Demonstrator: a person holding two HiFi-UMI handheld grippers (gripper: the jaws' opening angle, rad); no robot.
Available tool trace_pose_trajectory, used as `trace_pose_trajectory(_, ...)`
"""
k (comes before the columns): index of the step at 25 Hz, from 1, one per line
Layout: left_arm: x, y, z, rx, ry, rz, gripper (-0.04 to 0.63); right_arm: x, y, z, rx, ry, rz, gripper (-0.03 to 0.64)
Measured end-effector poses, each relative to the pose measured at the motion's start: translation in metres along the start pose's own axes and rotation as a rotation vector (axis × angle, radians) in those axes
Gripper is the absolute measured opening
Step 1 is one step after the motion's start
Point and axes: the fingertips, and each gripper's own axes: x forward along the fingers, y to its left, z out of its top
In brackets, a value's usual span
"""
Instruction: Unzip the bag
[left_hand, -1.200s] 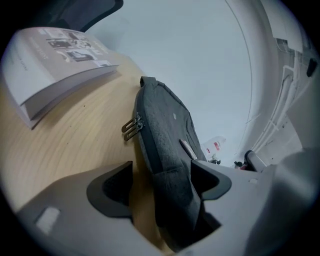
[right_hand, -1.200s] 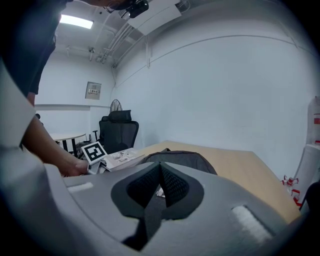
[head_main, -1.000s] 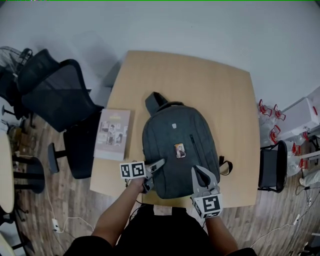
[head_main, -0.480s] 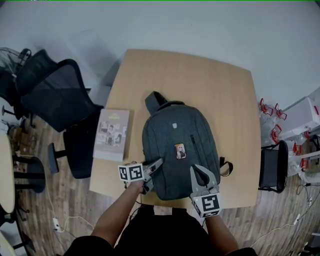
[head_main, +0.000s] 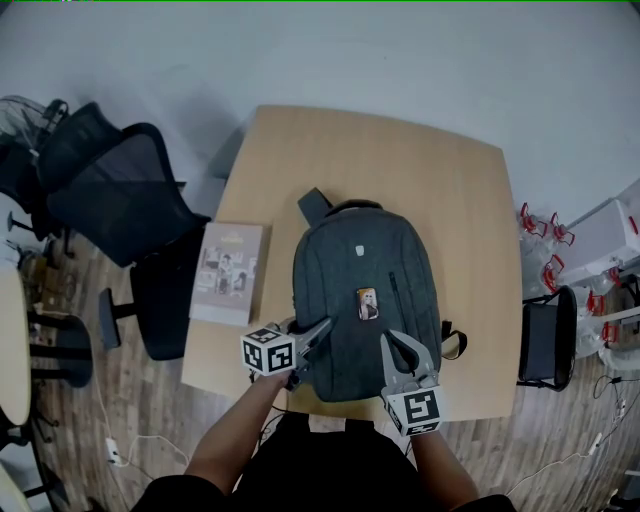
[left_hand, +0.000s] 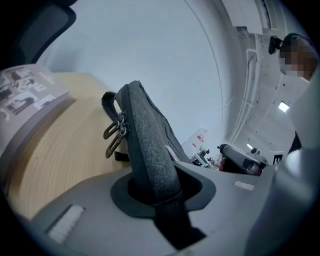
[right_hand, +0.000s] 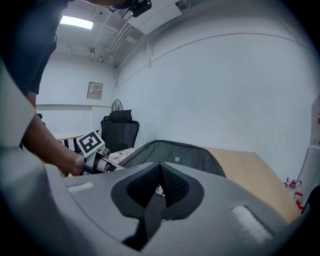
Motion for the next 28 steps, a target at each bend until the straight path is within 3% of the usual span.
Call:
trace_pose_trajectory(5, -0.004, -0.021, 0.023, 0.15, -0.024, -0.015, 0.114, -0.002, 0.0, 0.006, -0.007, -0.024, -0.004, 0.003)
trace_pose_trajectory(12, -0.014, -0.05, 0.053, 0.35, -0.072, 0.021, 0.114, -0.007, 0.004, 0.018, -0.03, -0.047, 0.004, 0.003)
trace_pose_trajectory(22, -0.025, -0.082, 0.107, 0.659, -0.15, 0.138, 0.114, -0.009, 0.006, 0.055, -0.078, -0.116, 0.034, 0.003)
trace_pose_trajectory(28, -0.026, -0.095, 0.132, 0.826, -0.183, 0.256, 0.112, -0.017, 0.012, 0.097, -0.164, -0.247, 0.068, 0.003)
